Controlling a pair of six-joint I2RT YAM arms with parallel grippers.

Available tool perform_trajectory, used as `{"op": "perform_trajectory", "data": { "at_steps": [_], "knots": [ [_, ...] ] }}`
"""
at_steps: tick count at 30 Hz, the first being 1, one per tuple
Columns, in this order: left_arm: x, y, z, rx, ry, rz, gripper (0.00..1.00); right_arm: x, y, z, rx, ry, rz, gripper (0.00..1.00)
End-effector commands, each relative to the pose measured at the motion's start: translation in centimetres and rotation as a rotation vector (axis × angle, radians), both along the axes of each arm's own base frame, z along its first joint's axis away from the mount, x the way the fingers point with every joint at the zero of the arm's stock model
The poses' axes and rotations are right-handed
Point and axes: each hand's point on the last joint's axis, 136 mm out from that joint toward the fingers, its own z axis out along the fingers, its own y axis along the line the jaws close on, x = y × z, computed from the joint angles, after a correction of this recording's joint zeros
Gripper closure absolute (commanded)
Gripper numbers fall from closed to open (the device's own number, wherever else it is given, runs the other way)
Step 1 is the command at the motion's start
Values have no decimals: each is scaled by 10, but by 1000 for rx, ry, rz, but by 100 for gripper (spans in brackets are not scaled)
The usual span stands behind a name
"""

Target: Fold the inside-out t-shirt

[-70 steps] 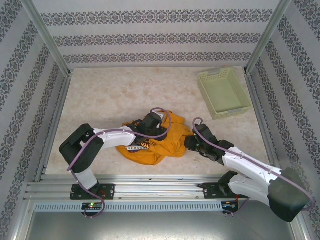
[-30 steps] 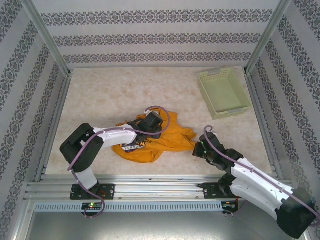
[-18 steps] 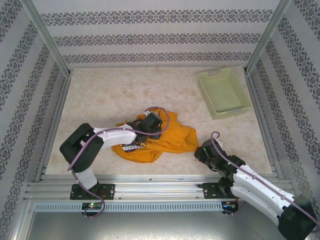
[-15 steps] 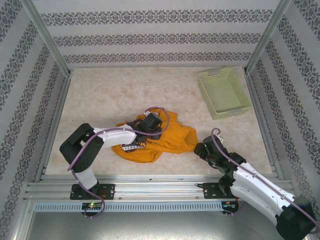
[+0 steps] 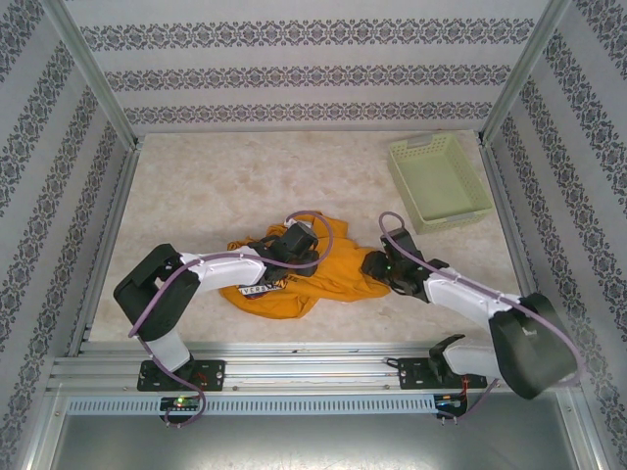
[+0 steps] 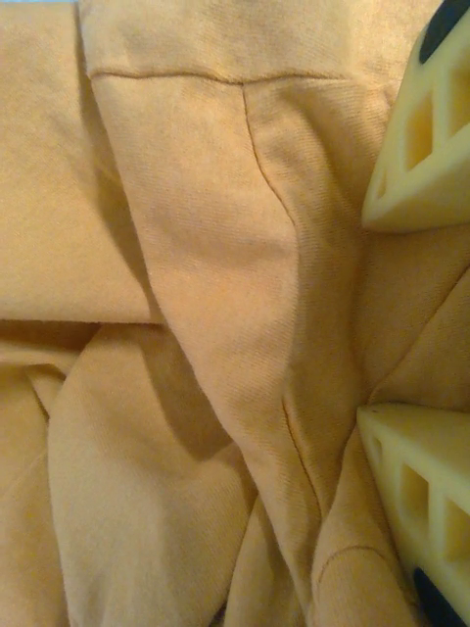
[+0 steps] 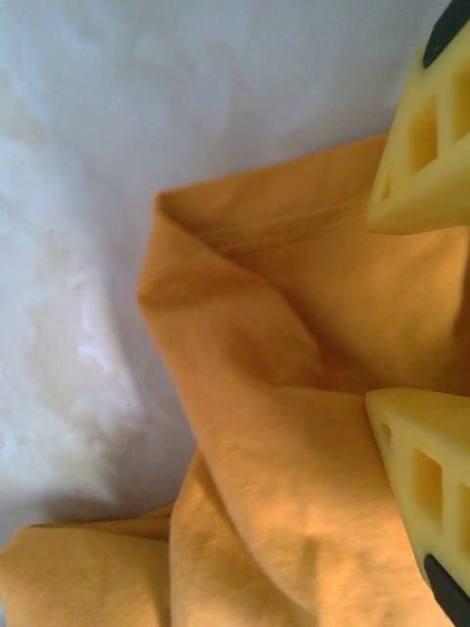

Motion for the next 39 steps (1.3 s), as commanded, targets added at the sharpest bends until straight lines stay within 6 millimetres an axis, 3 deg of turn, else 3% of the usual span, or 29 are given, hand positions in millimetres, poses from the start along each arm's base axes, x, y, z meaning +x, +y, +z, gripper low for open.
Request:
{"op": "perform_trajectory", "data": {
  "at_steps": [1,8,14,17,22,26,33,39],
  "knots": [
    [-5,-4,9,-17,-20,-32,51,24,6,8,-11,-57,31,54],
    [-9,-6,11,-27,-21,-41,51,47,12,3,-41,-54,49,57],
    [-11,-4,7,-19,-15,-39,51,59,5,-12,-94,-16,28,58],
    [-11,-1,5,-4,-18,-28,51,60,4,-15,-112,-6,30,66],
    [-10,3,4,13,-20,-16,51,58,-4,-11,-155,-18,23,89],
    [-10,5,2,23,-20,-12,51,56,-14,-1,-216,-31,23,100],
    [-7,23,-3,120,-32,17,51,35,-34,46,-337,-78,72,100],
    [-6,32,-2,167,-50,23,51,4,-44,65,-342,-62,143,100]
  ]
}}
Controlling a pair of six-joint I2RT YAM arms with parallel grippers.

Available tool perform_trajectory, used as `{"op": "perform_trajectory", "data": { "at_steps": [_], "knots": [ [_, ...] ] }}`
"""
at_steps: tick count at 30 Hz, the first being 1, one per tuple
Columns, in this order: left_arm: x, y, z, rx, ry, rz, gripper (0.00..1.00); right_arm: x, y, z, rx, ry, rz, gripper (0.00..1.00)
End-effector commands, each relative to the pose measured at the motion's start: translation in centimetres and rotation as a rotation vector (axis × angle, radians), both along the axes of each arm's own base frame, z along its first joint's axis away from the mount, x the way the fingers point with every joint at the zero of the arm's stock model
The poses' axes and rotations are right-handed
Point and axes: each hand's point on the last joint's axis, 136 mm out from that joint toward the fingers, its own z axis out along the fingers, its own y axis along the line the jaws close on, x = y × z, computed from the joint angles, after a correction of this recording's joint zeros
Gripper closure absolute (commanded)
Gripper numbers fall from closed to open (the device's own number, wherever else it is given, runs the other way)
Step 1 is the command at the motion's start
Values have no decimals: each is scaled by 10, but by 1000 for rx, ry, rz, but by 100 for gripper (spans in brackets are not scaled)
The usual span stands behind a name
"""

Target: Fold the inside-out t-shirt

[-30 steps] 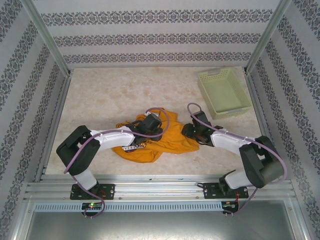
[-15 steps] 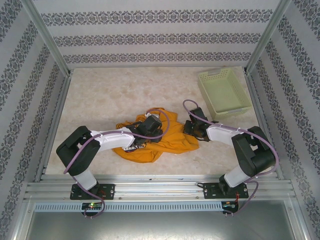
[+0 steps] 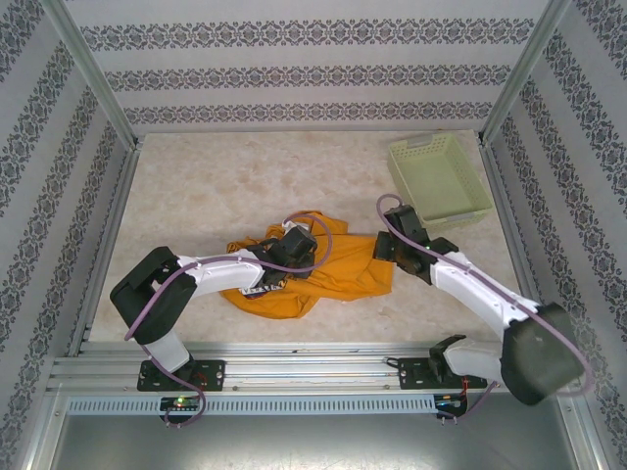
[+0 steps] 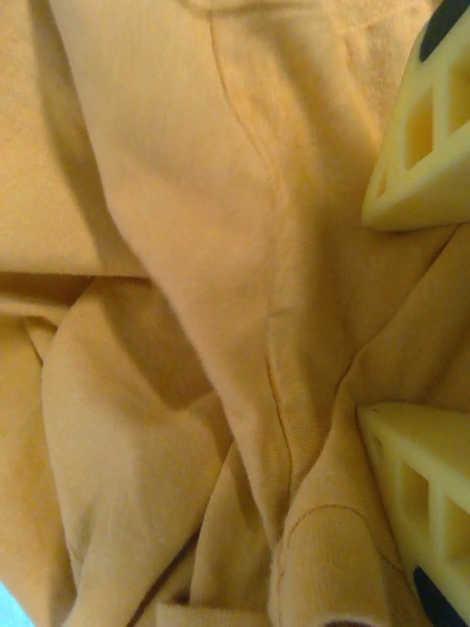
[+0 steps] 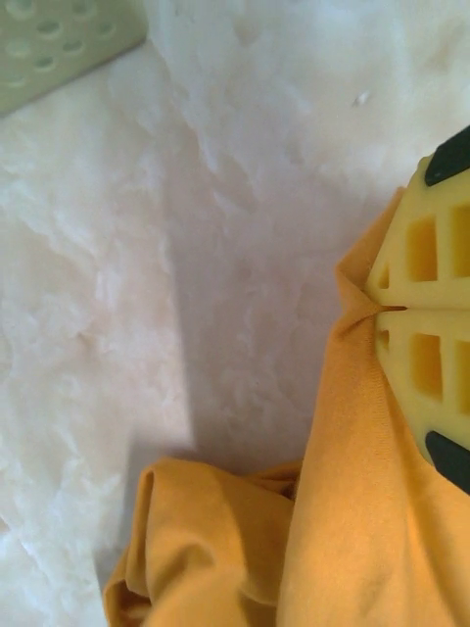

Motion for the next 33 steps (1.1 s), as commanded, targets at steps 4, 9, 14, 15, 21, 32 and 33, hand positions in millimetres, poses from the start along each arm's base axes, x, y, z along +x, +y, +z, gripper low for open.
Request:
{"op": "perform_trajectory", "data": {
  "at_steps": [4,9,14,15,21,32,33],
  "knots": [
    [-3,16,0,92,-11,-2,51,-33,-21,7,-108,77,39,100],
    [-5,8,6,77,-16,-52,51,-32,-7,31,-34,22,100,100],
    [-8,1,14,82,-40,-102,48,-27,20,81,137,-98,175,100],
    [-8,1,16,84,-47,-108,48,-27,23,93,164,-124,186,100],
    [-9,3,15,101,-55,-116,47,-24,10,102,212,-127,117,100],
    [-8,25,78,-25,-103,-34,19,-31,-39,-8,-56,92,-88,100],
    [-4,40,77,-8,-83,16,17,-32,-41,-9,-64,91,-95,100]
  ]
}}
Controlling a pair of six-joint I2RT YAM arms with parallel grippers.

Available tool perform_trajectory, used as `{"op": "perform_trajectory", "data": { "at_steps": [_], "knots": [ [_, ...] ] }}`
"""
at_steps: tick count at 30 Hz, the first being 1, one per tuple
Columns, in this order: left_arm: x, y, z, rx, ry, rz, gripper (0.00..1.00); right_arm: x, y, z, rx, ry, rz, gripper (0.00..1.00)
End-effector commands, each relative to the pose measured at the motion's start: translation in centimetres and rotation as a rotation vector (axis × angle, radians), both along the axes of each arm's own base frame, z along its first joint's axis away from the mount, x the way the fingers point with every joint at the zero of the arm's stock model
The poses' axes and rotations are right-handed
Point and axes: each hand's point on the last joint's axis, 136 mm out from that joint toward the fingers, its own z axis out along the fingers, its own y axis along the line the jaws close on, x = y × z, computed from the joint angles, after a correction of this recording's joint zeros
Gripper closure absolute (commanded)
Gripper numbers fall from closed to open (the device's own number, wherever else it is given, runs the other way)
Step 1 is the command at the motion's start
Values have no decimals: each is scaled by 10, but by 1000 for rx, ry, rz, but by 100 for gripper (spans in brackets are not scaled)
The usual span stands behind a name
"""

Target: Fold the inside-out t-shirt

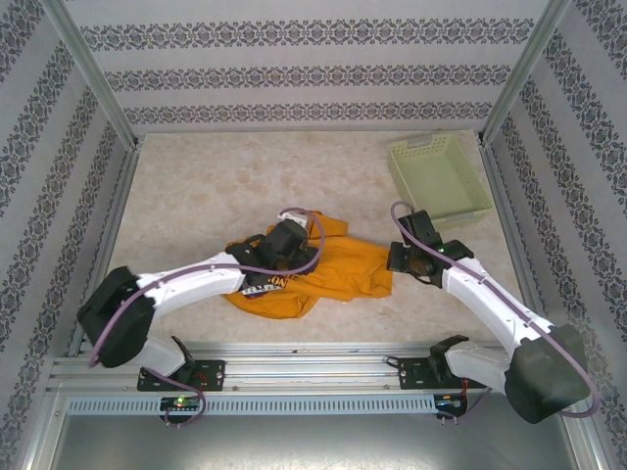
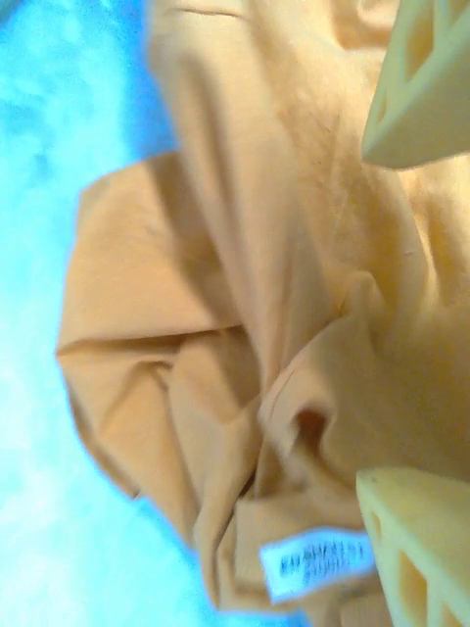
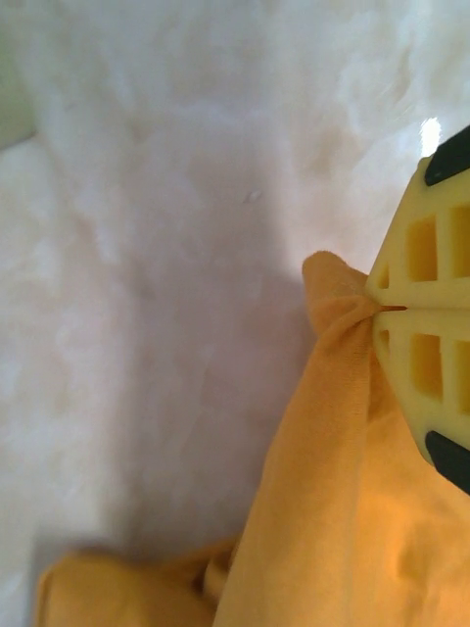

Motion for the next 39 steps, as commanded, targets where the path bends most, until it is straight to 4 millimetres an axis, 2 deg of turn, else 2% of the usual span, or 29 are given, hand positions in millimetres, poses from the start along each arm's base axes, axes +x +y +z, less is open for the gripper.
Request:
{"op": "perform_trajectory", "data": {
  "at_steps": [1,4,7,10,13,14,17,19,20,23,25,27,30,31,33,34,36,39],
  "knots": [
    [6,50,-6,67,72,148,16,4,-12,5,-33,-56,-67,100],
    [12,94,-18,124,129,295,10,1,-14,3,-39,-53,-68,100],
    [10,125,-33,150,192,397,4,-1,-12,-1,-29,-49,-61,100],
    [8,143,-52,127,263,464,3,0,-8,-1,-22,-51,-56,100],
    [7,145,-71,97,326,475,6,4,-3,1,-17,-60,-44,100],
    [7,144,-77,90,348,471,10,6,-1,3,-16,-63,-40,100],
    [10,137,-89,35,405,457,31,13,10,7,-13,-67,-13,100],
    [15,136,-88,-16,416,454,56,20,18,11,-15,-79,6,100],
    [18,136,-83,-31,406,456,65,24,21,13,-16,-83,11,100],
    [32,150,-45,-20,312,484,87,39,33,24,-14,-103,34,100],
    [41,169,4,28,192,533,95,54,45,40,-8,-134,62,100],
    [44,185,65,32,38,578,100,67,55,60,-11,-172,84,100],
    [31,206,155,-19,-214,604,100,87,66,97,5,-254,101,100],
    [23,210,180,-48,-285,603,100,93,70,108,15,-287,102,100],
    [8,209,211,-123,-377,566,100,105,77,124,38,-335,105,100],
    [2,204,220,-171,-399,530,100,111,82,129,56,-346,111,100],
    [-6,187,223,-257,-398,441,100,122,95,133,91,-350,126,100],
    [-13,155,206,-327,-337,328,100,140,115,120,140,-315,143,100]
  ]
}}
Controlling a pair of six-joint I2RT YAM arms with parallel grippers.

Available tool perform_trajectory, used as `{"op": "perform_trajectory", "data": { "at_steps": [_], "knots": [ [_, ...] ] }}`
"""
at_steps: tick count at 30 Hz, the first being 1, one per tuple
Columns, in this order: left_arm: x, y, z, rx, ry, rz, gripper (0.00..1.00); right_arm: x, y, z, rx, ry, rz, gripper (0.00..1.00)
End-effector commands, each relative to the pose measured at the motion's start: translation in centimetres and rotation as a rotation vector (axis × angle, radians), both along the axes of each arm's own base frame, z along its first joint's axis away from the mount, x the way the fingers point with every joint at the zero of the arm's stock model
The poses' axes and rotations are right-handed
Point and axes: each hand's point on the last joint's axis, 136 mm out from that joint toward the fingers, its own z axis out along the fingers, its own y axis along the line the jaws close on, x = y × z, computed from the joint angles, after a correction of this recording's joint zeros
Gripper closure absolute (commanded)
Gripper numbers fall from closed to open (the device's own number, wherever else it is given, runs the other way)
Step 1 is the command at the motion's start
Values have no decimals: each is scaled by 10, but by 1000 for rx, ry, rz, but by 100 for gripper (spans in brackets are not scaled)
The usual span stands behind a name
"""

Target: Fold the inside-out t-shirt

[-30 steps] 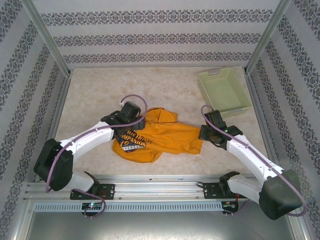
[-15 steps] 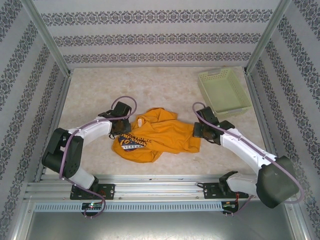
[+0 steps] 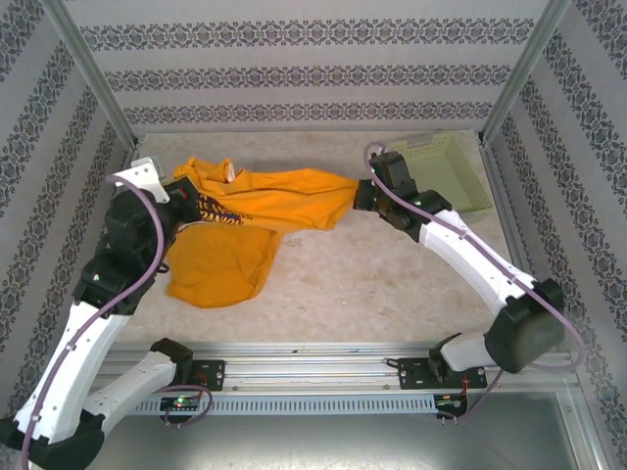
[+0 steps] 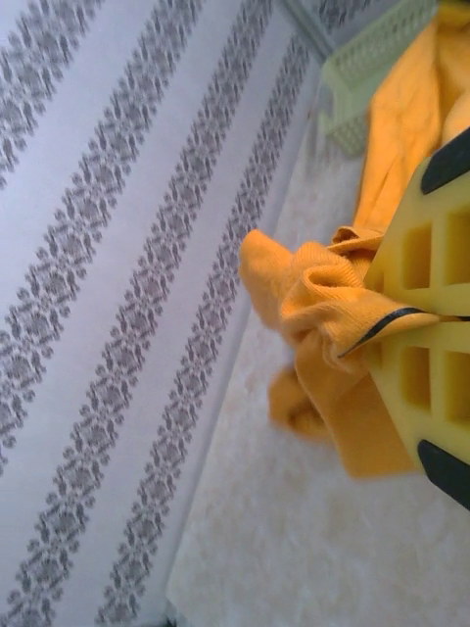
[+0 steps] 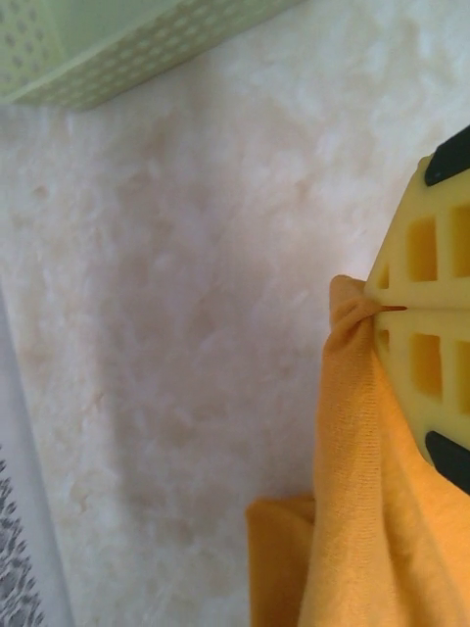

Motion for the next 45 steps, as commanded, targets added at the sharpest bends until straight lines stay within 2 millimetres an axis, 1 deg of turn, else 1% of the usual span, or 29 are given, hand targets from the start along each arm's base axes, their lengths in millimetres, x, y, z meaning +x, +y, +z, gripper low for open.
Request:
{"op": "perform_trajectory", "data": {
  "at_steps": [1,2,4,5,7,8,9,10,11,12,13,14,16,18,20,21,22,24,27,29,31,33,36,39,41,42,44,45],
  "knots": [
    [6,-50,-60,24,149,-190,100,19,22,-24,21,57,39,100],
    [5,-63,-73,31,175,-225,100,24,24,-31,19,75,39,100],
    [2,-101,-104,54,221,-319,98,33,20,-50,-1,117,17,100],
    [-1,-120,-120,64,245,-367,95,36,16,-57,-2,132,2,98],
    [-10,-163,-154,69,307,-468,84,38,3,-71,14,166,-27,93],
    [-16,-184,-171,69,335,-526,75,37,-1,-75,30,180,-33,87],
    [-22,-202,-184,75,360,-572,65,34,-5,-78,39,189,-39,75],
    [-29,-216,-196,84,389,-609,52,31,-10,-81,47,195,-44,65],
    [-34,-224,-207,96,420,-628,45,26,-13,-80,47,189,-44,58],
    [-36,-226,-213,103,439,-629,40,21,-14,-81,46,190,-42,52],
    [-37,-222,-218,107,452,-609,34,14,-14,-80,46,187,-30,48],
    [-36,-210,-220,123,454,-561,26,8,-12,-79,48,184,-19,46],
    [-30,-179,-218,153,450,-458,18,-7,-1,-80,61,184,17,42],
    [-23,-141,-222,161,487,-339,14,-22,19,-81,83,184,72,40],
    [-14,-99,-232,142,555,-213,14,-36,44,-83,102,187,131,39],
    [-11,-83,-237,131,582,-165,14,-42,55,-84,107,189,157,39],
    [-8,-69,-243,116,605,-129,13,-49,67,-86,110,193,185,38],
    [-1,-51,-255,83,653,-85,12,-57,85,-91,102,202,222,37],
    [12,-43,-269,37,696,-77,12,-62,113,-104,102,218,285,35],
    [24,-44,-276,-9,702,-91,13,-59,131,-111,100,233,328,35],
    [34,-45,-282,-42,718,-93,15,-54,145,-116,90,225,357,35],
    [43,-48,-287,-51,721,-103,18,-47,154,-122,82,232,377,35],
    [53,-49,-297,-60,730,-113,22,-37,166,-137,72,257,396,34],
    [58,-47,-311,-78,766,-116,27,-31,180,-152,85,292,421,34],
    [60,-46,-317,-91,776,-119,32,-28,189,-159,100,312,437,34],
    [61,-47,-319,-97,780,-122,35,-28,192,-161,105,319,444,35],
    [62,-50,-320,-111,783,-140,46,-26,201,-163,125,326,463,37],
    [62,-52,-320,-117,785,-149,48,-24,204,-163,132,327,467,38]
  ]
}}
